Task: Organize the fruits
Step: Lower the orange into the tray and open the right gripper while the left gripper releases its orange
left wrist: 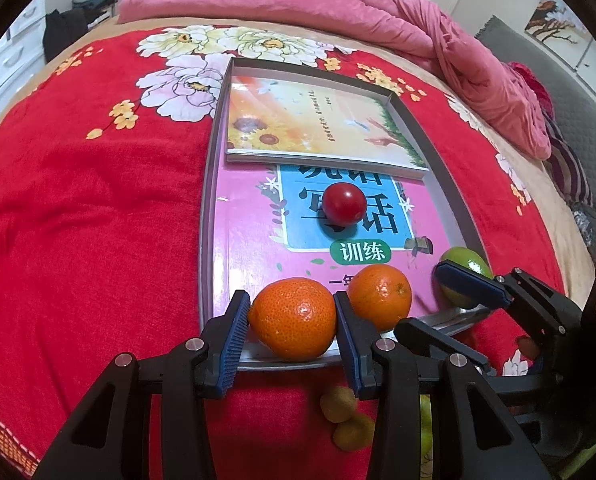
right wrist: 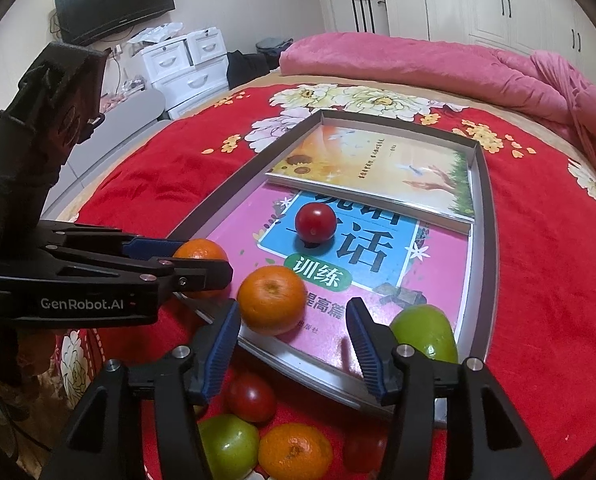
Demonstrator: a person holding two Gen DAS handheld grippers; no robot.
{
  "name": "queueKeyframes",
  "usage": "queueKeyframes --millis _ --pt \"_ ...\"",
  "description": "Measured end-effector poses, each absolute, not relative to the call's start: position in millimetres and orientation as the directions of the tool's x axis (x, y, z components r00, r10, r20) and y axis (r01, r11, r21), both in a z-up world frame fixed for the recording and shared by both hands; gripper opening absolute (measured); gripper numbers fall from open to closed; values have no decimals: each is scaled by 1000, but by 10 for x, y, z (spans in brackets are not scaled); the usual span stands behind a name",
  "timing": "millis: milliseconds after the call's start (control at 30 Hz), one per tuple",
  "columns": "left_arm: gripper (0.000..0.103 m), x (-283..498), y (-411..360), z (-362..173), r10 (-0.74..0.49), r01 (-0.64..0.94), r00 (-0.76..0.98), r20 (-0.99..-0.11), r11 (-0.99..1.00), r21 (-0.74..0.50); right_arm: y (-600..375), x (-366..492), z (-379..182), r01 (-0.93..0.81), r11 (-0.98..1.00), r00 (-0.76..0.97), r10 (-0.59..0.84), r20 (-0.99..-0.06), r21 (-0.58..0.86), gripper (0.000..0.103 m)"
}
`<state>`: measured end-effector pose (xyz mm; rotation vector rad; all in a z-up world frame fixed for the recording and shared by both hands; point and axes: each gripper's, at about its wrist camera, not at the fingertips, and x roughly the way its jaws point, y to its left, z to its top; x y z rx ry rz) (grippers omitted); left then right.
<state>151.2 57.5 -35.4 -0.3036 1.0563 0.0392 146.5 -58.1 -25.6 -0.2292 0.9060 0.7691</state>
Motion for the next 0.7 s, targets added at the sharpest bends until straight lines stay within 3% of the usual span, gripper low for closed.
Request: queueKeyframes --millis 500,633,700 --pt "44 1481 598 -337 -127 -181 507 -852 951 -250 -648 1357 -149 -688 720 426 497 -756 85 64" --pt "46 1468 604 -309 -128 -182 514 -848 950 -254 -666 1337 -136 -684 725 435 496 -752 82 68" --pt "52 1461 614 -282 -116 -185 521 -846 952 -245 -674 1332 -125 -681 727 440 495 -749 81 68"
